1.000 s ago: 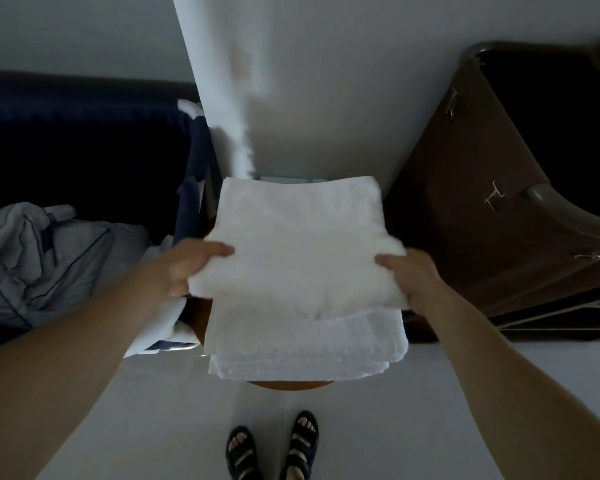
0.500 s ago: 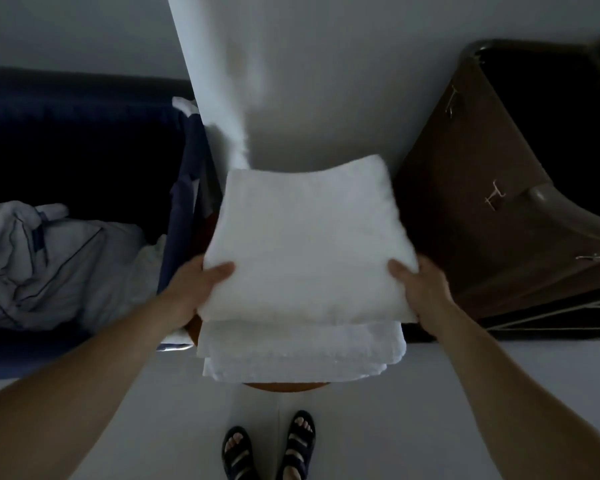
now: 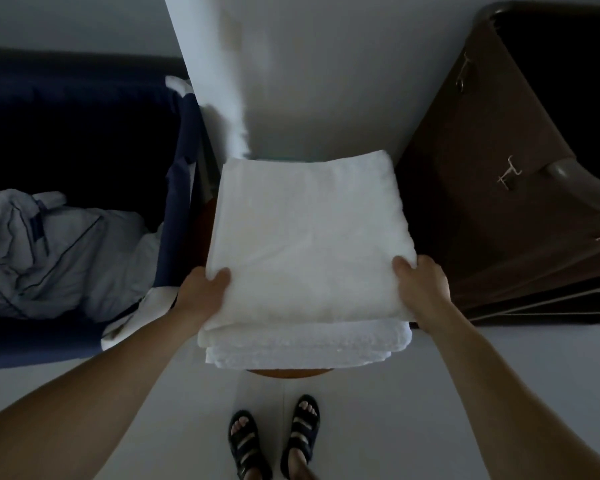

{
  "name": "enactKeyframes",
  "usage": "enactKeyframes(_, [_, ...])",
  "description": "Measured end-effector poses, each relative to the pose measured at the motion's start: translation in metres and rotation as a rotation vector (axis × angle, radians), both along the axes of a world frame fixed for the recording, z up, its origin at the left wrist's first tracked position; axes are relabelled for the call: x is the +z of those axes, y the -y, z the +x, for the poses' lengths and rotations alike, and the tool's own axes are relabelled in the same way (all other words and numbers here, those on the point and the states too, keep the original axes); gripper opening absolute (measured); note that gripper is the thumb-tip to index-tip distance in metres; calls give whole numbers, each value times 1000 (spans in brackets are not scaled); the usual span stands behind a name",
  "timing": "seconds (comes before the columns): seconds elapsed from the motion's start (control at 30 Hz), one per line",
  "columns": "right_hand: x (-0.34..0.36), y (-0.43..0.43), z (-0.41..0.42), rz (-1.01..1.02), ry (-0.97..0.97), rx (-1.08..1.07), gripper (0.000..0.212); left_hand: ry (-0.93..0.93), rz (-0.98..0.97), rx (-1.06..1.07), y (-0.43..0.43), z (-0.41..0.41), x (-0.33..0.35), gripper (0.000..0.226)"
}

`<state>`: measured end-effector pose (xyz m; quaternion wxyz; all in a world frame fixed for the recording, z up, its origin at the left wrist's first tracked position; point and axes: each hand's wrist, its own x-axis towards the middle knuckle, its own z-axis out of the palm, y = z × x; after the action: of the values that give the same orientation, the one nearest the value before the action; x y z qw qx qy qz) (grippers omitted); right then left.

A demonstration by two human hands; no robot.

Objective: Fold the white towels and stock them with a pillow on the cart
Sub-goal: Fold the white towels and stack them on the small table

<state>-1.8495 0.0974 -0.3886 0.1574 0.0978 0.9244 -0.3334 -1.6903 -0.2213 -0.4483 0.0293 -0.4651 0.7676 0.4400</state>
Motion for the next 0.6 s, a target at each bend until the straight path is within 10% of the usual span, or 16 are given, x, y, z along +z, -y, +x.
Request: enactKeyframes(0.6, [-47,-6,29,125,76,34,49,112,-115,-60,-34,24,-4,42])
